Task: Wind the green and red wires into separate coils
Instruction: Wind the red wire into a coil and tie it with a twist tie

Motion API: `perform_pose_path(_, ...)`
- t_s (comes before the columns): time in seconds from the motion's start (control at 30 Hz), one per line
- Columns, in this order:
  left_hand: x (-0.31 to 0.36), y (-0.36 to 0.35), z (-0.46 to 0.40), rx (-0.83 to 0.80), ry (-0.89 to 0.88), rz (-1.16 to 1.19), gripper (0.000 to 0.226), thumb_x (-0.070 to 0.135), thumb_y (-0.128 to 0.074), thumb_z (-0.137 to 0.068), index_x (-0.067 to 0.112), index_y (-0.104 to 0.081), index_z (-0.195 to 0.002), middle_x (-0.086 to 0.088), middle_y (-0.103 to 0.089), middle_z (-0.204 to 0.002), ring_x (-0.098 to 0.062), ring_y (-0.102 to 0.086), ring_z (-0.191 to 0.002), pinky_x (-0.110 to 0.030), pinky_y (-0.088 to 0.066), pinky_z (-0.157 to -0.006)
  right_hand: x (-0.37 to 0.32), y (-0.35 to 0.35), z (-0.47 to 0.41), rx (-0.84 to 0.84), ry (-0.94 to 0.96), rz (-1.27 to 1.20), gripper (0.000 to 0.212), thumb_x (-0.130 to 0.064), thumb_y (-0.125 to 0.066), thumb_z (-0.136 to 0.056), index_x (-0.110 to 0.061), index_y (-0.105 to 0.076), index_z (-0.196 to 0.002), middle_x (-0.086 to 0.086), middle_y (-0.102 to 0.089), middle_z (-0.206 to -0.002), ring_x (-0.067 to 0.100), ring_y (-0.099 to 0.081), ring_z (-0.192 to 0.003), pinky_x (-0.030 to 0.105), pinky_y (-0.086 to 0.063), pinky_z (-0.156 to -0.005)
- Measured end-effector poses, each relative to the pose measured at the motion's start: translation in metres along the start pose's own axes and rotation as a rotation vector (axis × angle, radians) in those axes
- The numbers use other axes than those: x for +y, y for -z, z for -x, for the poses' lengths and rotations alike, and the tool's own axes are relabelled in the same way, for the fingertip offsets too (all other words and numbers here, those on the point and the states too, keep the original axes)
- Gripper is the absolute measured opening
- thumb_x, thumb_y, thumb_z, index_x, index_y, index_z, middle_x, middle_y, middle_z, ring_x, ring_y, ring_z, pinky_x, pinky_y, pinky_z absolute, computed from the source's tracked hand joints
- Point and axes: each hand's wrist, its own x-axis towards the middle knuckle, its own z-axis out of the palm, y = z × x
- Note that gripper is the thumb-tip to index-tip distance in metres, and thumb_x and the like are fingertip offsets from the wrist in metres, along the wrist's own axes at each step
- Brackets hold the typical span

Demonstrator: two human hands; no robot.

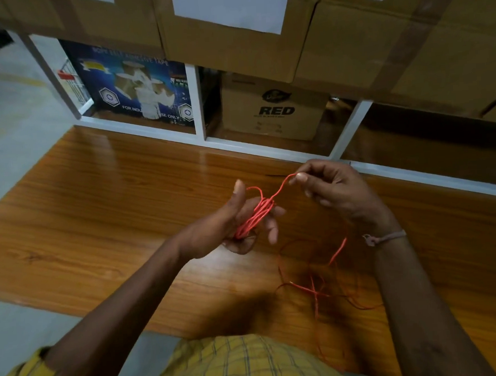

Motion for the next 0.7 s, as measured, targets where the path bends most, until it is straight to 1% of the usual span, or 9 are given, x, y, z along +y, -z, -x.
perform_pose_path(0.07,0.006,-0.004,0.001,-0.082,-0.093,0.152,0.115,0.092,-0.021,-0.087,-0.001,-0.042,-0.151,-0.023,-0.06,-0.115,-0.022,-0.03,-0.054,-0.028,-0.028,-0.045,0.015,-0.006,-0.007,0.019,-0.016,0.082,0.022,-0.037,-0.067,-0.099,-0.016,-0.075,-0.099,0.007,-0.064,-0.081,0.014,-0.054,-0.063,0.024,-0.044,-0.054)
perform_pose_path(0.2,0.016,-0.004,0.0,-0.138,-0.194,0.477,0.123,0.091,-0.03,-0.087,-0.014,-0.032,-0.15,-0.025,-0.052,-0.12,-0.017,-0.026,-0.048,-0.024,-0.028,-0.044,0.032,-0.037,-0.011,0.008,-0.084,0.076,0.035,-0.04,-0.056,-0.107,-0.011,-0.075,-0.1,0.012,-0.066,-0.08,0.015,-0.054,-0.058,0.023,-0.041,-0.051)
perform_pose_path(0.3,0.019,0.001,-0.001,-0.055,-0.284,0.702,0.128,0.093,-0.014,-0.087,-0.016,-0.023,-0.156,-0.026,-0.054,-0.121,-0.014,-0.028,-0.049,-0.023,-0.028,-0.057,0.034,-0.059,-0.006,0.006,-0.134,0.052,0.038,-0.044,-0.048,-0.11,-0.02,-0.076,-0.105,0.011,-0.067,-0.077,0.014,-0.053,-0.056,0.019,-0.039,-0.047)
perform_pose_path(0.37,0.021,0.006,-0.002,0.001,-0.359,0.82,0.128,0.091,-0.009,-0.089,-0.017,-0.015,-0.157,-0.025,-0.059,-0.125,-0.013,-0.032,-0.05,-0.022,-0.039,-0.065,0.036,-0.073,-0.003,-0.038,-0.181,0.097,0.035,-0.041,-0.046,-0.111,-0.021,-0.075,-0.111,0.004,-0.066,-0.075,0.011,-0.053,-0.056,0.018,-0.04,-0.047)
perform_pose_path(0.43,0.028,0.012,-0.002,0.099,-0.439,0.781,0.127,0.09,-0.002,-0.089,-0.016,-0.01,-0.159,-0.022,-0.061,-0.132,-0.011,-0.046,-0.056,-0.02,-0.042,-0.055,0.043,-0.089,0.003,-0.105,-0.201,0.161,0.024,-0.03,-0.049,-0.112,-0.021,-0.072,-0.114,-0.001,-0.066,-0.071,0.006,-0.053,-0.052,0.02,-0.042,-0.048)
perform_pose_path(0.5,0.033,0.02,-0.005,0.241,-0.485,0.701,0.122,0.088,0.001,-0.089,-0.009,-0.013,-0.162,-0.023,-0.057,-0.146,-0.014,-0.061,-0.074,-0.021,-0.042,-0.055,0.048,-0.102,0.011,-0.162,-0.213,0.173,0.016,-0.019,-0.052,-0.11,-0.017,-0.067,-0.112,0.0,-0.066,-0.066,0.01,-0.053,-0.046,0.025,-0.043,-0.045)
perform_pose_path(0.6,0.034,0.03,-0.012,0.455,-0.458,0.557,0.109,0.082,0.006,-0.091,0.002,-0.032,-0.155,-0.02,-0.064,-0.145,-0.039,-0.072,-0.111,-0.038,-0.062,-0.084,0.042,-0.109,0.024,-0.254,-0.173,0.197,0.009,-0.012,-0.054,-0.109,-0.015,-0.061,-0.114,0.009,-0.073,-0.072,0.022,-0.065,-0.049,0.033,-0.053,-0.049)
perform_pose_path(0.63,0.033,0.032,-0.015,0.501,-0.431,0.482,0.107,0.083,0.002,-0.091,0.004,-0.038,-0.151,-0.017,-0.073,-0.132,-0.046,-0.068,-0.121,-0.049,-0.059,-0.099,0.036,-0.108,0.028,-0.284,-0.164,0.199,0.009,-0.012,-0.056,-0.108,-0.015,-0.06,-0.116,0.011,-0.075,-0.076,0.023,-0.069,-0.052,0.036,-0.055,-0.052)
perform_pose_path(0.7,0.025,0.037,-0.018,0.52,-0.338,0.34,0.12,0.094,-0.028,-0.084,-0.002,-0.034,-0.154,-0.015,-0.08,-0.114,-0.049,-0.063,-0.13,-0.062,-0.044,-0.116,0.023,-0.102,0.035,-0.343,-0.16,0.202,0.013,-0.014,-0.064,-0.104,-0.015,-0.061,-0.117,0.013,-0.076,-0.078,0.027,-0.073,-0.056,0.04,-0.058,-0.056)
